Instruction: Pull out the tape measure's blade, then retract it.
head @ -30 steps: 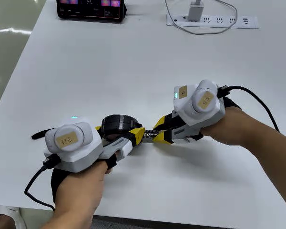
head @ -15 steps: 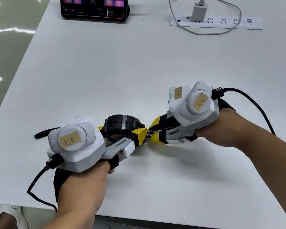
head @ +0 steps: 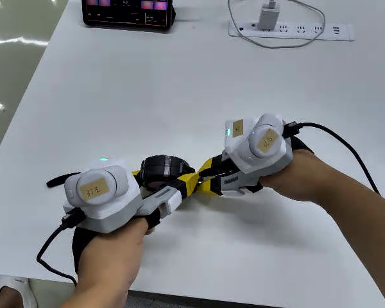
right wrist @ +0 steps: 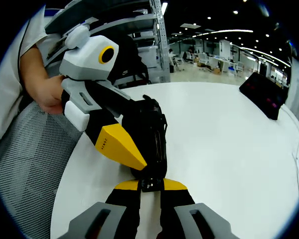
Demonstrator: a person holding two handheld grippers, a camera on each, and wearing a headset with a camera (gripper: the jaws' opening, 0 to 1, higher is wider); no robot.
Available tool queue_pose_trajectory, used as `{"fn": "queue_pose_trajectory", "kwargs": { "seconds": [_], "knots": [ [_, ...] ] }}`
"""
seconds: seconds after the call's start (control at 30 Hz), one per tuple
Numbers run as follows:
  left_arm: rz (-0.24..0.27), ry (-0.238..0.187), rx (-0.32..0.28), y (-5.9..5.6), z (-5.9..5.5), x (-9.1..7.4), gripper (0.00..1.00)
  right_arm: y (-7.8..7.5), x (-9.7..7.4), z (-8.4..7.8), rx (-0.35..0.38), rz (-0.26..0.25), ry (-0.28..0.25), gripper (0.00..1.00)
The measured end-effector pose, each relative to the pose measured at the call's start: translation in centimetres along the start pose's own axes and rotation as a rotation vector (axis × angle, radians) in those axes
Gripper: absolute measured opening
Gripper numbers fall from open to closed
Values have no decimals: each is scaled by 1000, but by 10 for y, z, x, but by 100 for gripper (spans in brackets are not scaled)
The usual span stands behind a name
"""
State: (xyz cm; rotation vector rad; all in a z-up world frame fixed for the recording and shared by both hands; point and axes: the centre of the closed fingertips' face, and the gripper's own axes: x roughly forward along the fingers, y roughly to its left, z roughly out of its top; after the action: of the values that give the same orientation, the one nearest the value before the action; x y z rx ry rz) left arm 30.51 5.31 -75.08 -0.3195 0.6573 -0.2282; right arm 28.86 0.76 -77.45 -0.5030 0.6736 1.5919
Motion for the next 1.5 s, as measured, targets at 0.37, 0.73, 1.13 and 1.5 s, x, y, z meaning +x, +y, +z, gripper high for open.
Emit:
{"fn": "queue_pose_trajectory", "kwargs": {
  "seconds": [0.37,0.73,1.13,1.5],
  "knots": [
    [-18,-12,1,-1,0,2,60,3,0,-3,7,-9,0,16],
    [-23,-5,9,-1,1,2,60,5,-3,-5,24,-26,-9,20],
    [-36,-28,30,-1,4,1,60,5,-3,-7,44,-34,-16,26],
    [-20,-21,81,1,7,-2,68,6,-11,-4,69,-50,-36,30]
  ]
}}
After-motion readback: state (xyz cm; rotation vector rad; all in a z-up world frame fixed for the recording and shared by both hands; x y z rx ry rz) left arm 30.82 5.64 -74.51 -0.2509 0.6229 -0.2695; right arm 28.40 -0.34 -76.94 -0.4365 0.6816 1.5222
